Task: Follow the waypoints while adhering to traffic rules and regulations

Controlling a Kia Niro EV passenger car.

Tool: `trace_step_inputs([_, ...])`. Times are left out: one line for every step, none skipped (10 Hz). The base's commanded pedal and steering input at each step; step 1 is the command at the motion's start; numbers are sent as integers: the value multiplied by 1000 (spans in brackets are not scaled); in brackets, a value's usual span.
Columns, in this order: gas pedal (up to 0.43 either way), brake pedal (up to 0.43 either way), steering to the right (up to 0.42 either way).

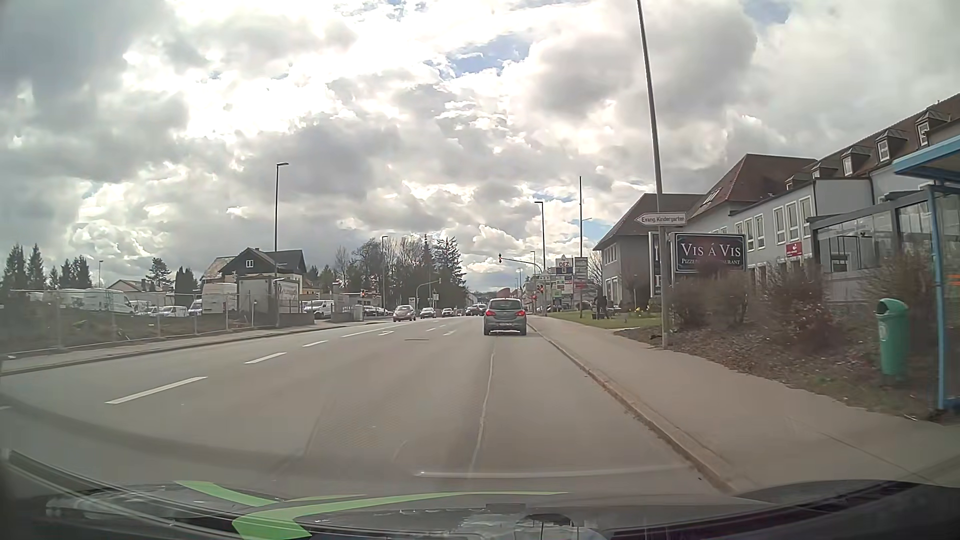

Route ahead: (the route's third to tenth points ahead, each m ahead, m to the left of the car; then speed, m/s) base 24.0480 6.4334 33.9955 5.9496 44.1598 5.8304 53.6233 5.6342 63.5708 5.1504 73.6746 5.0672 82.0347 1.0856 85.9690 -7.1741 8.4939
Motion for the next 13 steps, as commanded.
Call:
trace_step_inputs([0,0,4])
trace_step_inputs([0,0,6])
trace_step_inputs([0,0,6])
trace_step_inputs([0,0,6])
trace_step_inputs([0,0,5])
trace_step_inputs([0,0,4])
trace_step_inputs([0,0,3])
trace_step_inputs([0,0,2])
trace_step_inputs([0,0,2])
trace_step_inputs([0,0,2])
trace_step_inputs([0,0,1])
trace_step_inputs([0,0,1])
trace_step_inputs([0,0,1])
